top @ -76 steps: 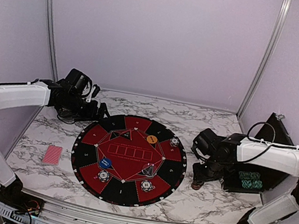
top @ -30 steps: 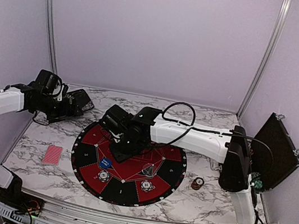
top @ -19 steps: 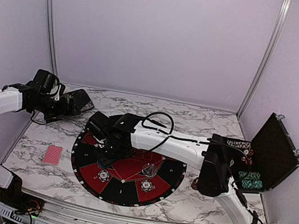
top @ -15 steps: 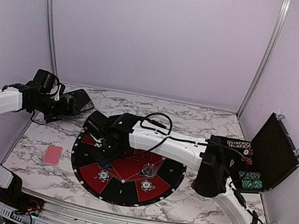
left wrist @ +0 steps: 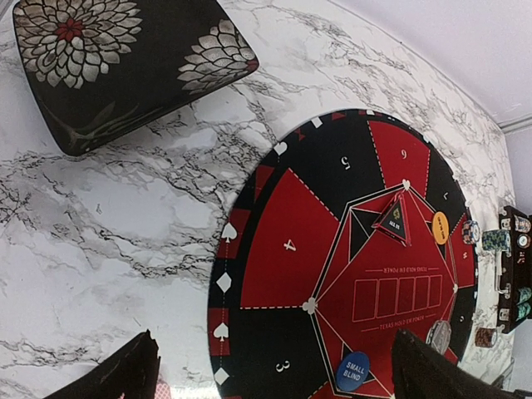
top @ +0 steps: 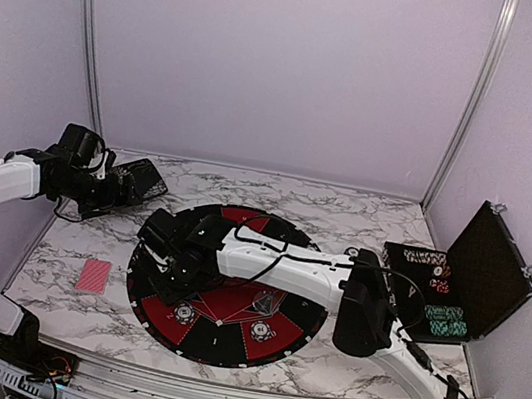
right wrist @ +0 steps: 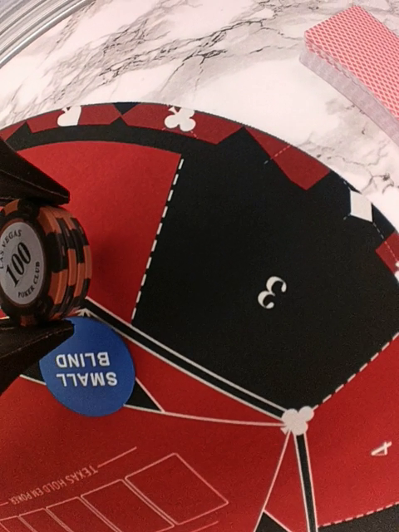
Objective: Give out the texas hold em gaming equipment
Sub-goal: Place the poker chips pile in the small blind area.
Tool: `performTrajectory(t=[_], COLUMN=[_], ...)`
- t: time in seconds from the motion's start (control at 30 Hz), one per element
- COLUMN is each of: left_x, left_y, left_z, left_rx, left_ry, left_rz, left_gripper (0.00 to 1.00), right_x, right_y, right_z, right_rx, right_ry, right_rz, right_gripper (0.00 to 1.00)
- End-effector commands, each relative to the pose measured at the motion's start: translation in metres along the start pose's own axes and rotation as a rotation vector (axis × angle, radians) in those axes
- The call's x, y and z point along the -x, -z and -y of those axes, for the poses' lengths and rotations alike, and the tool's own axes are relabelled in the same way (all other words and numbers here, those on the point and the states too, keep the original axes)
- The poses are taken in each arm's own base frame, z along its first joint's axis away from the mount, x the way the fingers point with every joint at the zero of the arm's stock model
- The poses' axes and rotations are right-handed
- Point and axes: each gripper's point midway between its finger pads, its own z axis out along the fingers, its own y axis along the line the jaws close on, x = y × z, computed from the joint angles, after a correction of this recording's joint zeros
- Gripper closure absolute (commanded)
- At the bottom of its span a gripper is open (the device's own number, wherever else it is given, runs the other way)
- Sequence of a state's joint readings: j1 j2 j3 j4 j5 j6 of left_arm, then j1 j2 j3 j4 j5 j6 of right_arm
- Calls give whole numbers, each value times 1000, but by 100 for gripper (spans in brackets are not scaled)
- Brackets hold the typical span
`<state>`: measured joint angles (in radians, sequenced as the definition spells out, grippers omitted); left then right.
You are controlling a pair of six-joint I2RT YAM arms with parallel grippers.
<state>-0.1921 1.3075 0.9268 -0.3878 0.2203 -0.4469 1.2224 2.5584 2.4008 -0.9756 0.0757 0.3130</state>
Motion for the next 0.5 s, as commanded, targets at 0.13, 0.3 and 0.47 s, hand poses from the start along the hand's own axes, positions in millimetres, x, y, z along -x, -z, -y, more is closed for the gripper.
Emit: performTrajectory(t=[0.13, 0.3, 0.47], left_x=[-5, -5, -5], left_y=[-3, -3, -2], left_z=[-6, -6, -6], left_rx=[2, -3, -6], left_ry=[0, 2, 1], left_rz=[-27, -28, -26], left_gripper=[1, 1, 1], right_x=[18, 14, 11], right_y=[-1, -7, -12], right_z=[-25, -25, -25], right_rx=[82, 83, 79], right_ry=[-4, -1, 6], right_rz=[65, 50, 41], right_gripper=[64, 64, 64])
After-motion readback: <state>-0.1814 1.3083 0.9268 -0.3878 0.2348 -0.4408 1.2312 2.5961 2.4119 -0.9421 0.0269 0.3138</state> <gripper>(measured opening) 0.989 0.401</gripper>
